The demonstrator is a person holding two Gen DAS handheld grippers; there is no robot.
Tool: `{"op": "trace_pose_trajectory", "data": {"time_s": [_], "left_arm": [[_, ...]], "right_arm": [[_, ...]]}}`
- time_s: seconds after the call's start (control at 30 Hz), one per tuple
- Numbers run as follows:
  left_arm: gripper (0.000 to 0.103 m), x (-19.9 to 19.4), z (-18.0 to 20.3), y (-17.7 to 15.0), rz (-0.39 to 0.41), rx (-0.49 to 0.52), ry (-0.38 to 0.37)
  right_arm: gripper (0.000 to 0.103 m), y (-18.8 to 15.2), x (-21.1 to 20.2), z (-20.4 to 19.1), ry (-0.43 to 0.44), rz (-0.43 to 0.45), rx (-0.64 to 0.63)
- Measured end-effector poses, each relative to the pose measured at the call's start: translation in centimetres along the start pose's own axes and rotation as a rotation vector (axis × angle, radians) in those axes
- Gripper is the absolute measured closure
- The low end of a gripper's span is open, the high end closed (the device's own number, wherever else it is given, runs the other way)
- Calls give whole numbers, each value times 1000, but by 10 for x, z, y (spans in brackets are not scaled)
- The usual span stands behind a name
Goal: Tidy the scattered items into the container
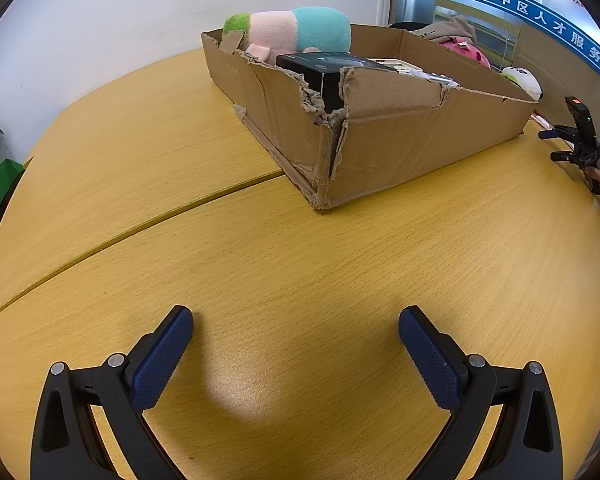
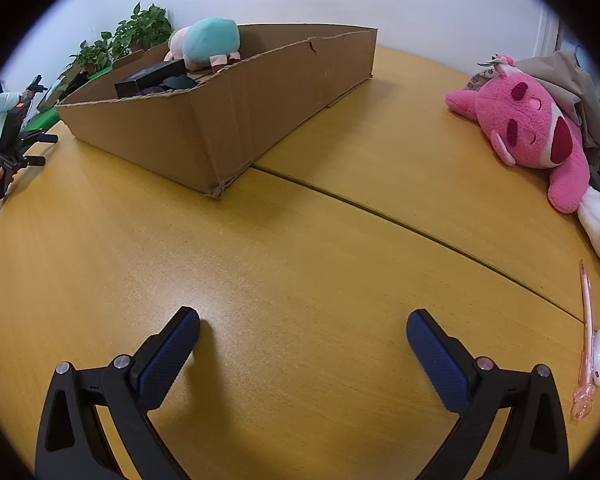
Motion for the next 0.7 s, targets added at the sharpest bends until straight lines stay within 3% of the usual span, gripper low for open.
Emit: {"op": "trace_pose_trajectory", "data": {"time_s": [0.27, 0.7], "left_arm": [[0, 4, 0, 4, 5, 4, 0], [0, 2, 1, 4, 5, 3, 2]], "right_arm": [[0, 1, 1, -6, 49, 2, -67], [0, 0, 2, -7, 48, 3, -68]]}}
Point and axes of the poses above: each gripper's, at about its wrist camera, not at the fingertips, and x roughly the way its jaws point, z to its right, y to its top, the point moved 10 cm from there along x, roughly the way its jaws point, and after that the axes turned 1 degree about -y, right-handed, at the moved point
